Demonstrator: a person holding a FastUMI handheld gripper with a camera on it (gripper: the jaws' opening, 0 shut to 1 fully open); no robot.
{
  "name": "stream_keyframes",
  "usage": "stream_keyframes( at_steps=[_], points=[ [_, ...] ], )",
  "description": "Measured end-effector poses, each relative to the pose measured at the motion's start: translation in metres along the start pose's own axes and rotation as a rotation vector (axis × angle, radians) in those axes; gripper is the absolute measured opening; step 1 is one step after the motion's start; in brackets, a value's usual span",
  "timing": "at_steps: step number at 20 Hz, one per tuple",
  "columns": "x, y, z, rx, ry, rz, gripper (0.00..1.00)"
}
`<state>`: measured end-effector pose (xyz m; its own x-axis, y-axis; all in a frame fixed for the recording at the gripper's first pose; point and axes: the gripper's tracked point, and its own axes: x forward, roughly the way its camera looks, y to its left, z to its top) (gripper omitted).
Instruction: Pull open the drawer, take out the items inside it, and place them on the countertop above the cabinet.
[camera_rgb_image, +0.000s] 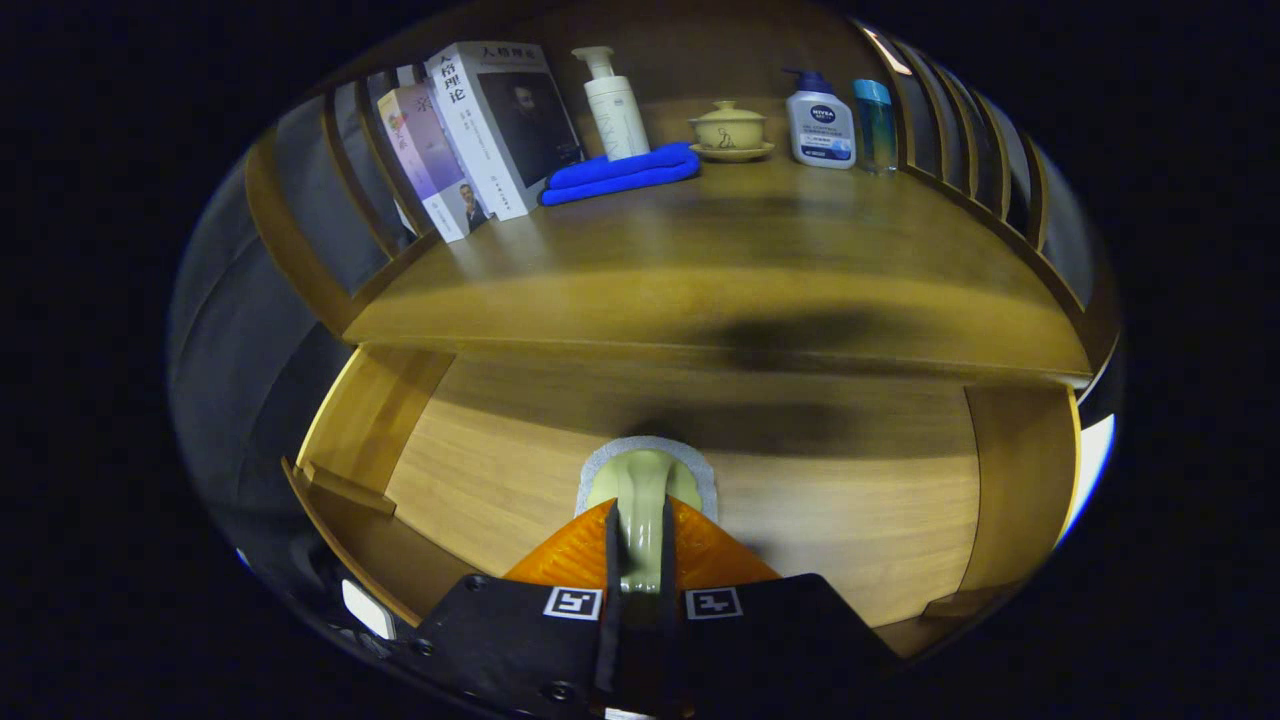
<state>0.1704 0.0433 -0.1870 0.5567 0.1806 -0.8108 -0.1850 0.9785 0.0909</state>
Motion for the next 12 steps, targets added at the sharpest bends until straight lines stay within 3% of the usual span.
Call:
stream_keyframes(
  at_steps=[12],
  points=[
    [-0.08,0.04,0.057,-0.26,-0.387,0.019,0.16]
  ],
)
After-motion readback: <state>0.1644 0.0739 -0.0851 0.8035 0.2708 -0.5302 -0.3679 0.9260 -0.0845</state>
